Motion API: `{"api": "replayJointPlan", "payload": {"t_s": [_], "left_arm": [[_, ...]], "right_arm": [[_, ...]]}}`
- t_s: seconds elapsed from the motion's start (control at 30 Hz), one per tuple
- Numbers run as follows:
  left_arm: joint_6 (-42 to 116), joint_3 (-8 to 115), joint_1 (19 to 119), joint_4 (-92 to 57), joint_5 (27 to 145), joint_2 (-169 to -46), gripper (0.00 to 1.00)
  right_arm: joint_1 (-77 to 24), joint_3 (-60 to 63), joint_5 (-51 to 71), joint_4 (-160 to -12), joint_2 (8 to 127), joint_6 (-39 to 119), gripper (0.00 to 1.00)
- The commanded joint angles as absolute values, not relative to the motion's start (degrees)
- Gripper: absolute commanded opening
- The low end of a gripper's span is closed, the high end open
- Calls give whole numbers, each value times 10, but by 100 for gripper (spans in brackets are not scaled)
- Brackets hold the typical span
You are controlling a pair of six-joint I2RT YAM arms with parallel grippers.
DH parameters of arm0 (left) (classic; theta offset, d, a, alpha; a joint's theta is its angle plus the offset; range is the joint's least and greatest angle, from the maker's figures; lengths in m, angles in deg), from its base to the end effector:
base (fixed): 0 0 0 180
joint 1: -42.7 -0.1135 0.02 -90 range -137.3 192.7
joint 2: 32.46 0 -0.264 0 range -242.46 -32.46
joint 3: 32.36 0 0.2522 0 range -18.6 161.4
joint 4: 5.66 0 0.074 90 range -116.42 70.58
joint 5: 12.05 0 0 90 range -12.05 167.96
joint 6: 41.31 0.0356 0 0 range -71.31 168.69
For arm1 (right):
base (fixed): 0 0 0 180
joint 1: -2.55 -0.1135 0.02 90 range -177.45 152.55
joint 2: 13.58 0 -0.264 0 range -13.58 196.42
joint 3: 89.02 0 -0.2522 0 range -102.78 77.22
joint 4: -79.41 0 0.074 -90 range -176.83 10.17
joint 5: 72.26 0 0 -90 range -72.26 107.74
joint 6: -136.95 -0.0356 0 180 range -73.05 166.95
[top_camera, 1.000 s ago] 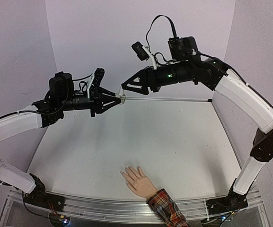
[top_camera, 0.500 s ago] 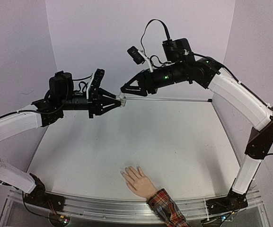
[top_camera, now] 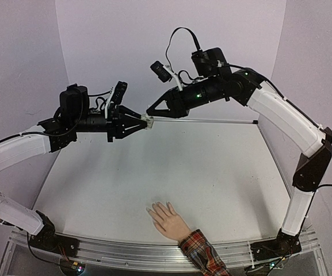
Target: Paint the nails
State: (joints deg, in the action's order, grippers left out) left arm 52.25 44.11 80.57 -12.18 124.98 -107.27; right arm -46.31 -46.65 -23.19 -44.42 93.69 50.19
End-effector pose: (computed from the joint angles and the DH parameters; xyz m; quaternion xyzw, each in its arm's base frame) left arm 0.2215 -0.2052 0.3673 0.4913 0.5362 -0.4637 0.5060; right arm 0.2501 0.3217 0.4491 -0.5155 0.6315 0.4660 0.3440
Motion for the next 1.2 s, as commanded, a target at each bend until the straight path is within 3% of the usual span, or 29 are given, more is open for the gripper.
{"api": "replayJointPlan", "payload": {"t_s": [0.0,0.1,0.27,0.7,0.87,1.0,1.13,1.17], "left_arm": [[521,477,806,-121,1265,-1075,0],[520,479,805,-124,1269,-1077,0],[519,482,805,-125,1273,-1078,0],[517,484,806,-123,1274,-1079,0],[517,485,805,-124,1275,-1080,0],[516,485,805,-124,1274,-1079,0],[510,483,805,-122,1251,-1077,0],[507,480,805,-119,1236,-1074,8]], "right_arm": [[-463,-493,-242,-444,941,501,12],[-463,-495,-244,-443,942,500,22],[-463,-504,-250,-442,948,495,27],[-463,-512,-275,-439,962,494,24],[-462,-511,-275,-439,963,496,18],[-463,-510,-273,-439,962,497,2],[-463,-493,-234,-440,949,499,0],[-463,-486,-213,-441,944,498,0]]}}
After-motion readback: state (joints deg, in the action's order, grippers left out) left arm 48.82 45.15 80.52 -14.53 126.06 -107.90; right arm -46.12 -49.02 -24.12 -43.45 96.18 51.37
